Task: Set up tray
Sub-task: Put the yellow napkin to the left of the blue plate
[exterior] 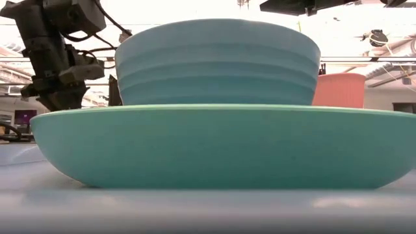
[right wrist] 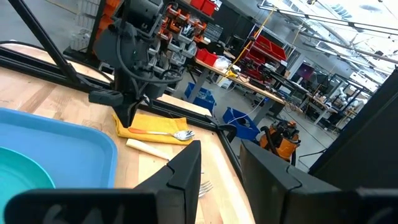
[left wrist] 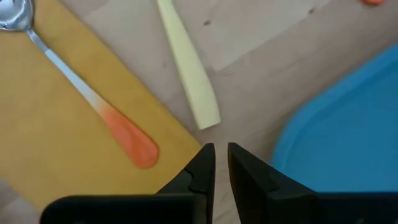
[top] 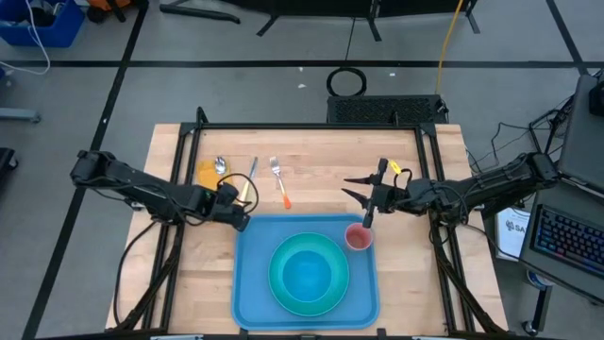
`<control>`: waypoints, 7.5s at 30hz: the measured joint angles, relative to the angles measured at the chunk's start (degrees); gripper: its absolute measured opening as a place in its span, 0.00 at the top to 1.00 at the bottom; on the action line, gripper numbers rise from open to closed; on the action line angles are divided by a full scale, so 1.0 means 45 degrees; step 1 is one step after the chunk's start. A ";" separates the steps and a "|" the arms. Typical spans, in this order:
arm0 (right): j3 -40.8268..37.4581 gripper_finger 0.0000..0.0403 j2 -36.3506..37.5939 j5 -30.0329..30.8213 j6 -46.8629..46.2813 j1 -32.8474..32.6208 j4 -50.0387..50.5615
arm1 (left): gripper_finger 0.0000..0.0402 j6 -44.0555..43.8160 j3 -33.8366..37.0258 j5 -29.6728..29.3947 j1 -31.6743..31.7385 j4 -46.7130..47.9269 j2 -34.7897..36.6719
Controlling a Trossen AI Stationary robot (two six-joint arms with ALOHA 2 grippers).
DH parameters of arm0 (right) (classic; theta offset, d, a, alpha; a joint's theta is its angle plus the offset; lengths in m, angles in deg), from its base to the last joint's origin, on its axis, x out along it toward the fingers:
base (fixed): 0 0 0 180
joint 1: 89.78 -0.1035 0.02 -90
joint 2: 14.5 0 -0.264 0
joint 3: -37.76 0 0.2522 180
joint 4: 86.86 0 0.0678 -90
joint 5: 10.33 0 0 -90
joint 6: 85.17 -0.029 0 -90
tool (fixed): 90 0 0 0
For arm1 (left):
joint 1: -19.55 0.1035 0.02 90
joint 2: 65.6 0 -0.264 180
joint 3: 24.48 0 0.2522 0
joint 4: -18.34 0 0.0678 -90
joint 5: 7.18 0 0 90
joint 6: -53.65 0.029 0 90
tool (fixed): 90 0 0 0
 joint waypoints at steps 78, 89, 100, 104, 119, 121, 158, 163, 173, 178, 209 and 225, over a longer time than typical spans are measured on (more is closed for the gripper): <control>0.0010 0.75 -0.0005 -0.0044 -0.0330 0.0000 0.0165 | 0.99 0.0890 -0.0884 0.0019 -0.0725 0.1384 -0.2741; 0.0013 0.75 -0.0005 -0.0049 -0.0586 -0.0005 0.0185 | 0.99 0.1518 -0.2748 -0.0394 -0.0952 0.3054 -0.2726; 0.0010 0.75 -0.0010 -0.0049 -0.0579 -0.0003 0.0243 | 0.99 0.1581 -0.3777 -0.0640 -0.1323 0.5093 -0.2559; 0.0010 0.75 -0.0010 -0.0049 -0.0581 -0.0004 0.0259 | 0.99 0.1220 -0.3918 -0.1064 -0.1568 0.5710 -0.2318; 0.0010 0.75 -0.0010 -0.0044 -0.0607 -0.0005 0.0267 | 0.99 0.0512 -0.3939 -0.2017 -0.2297 0.6463 -0.0385; 0.0010 0.75 -0.0010 -0.0044 -0.0607 -0.0002 0.0268 | 0.99 0.0502 -0.3939 -0.2096 -0.2415 0.6436 -0.0105; 0.0005 0.75 -0.0010 -0.0044 -0.0612 -0.0005 0.0314 | 0.99 0.2671 -0.5083 -0.2246 -0.2900 0.4876 0.2152; 0.0005 0.75 -0.0010 -0.0034 -0.0612 -0.0005 0.0359 | 0.99 0.2937 -0.5519 -0.1663 -0.2900 0.4865 0.2087; 0.0005 0.75 -0.0010 -0.0019 -0.0612 0.0000 0.0359 | 0.99 0.3517 -0.5600 0.0070 -0.3268 0.4314 0.2082; 0.0005 0.75 -0.0007 -0.0010 -0.0614 -0.0005 0.0355 | 0.99 0.4142 -0.5600 -0.0296 -0.3866 0.2731 0.2077; 0.0005 0.75 -0.0005 -0.0024 -0.0908 -0.0005 0.0365 | 0.99 0.3974 -0.5581 0.2511 -0.4907 -0.0442 -0.3092; 0.0005 0.75 -0.0010 -0.0034 -0.0908 -0.0005 0.0360 | 0.96 0.3779 -0.5576 0.2863 -0.5144 -0.2177 -0.3095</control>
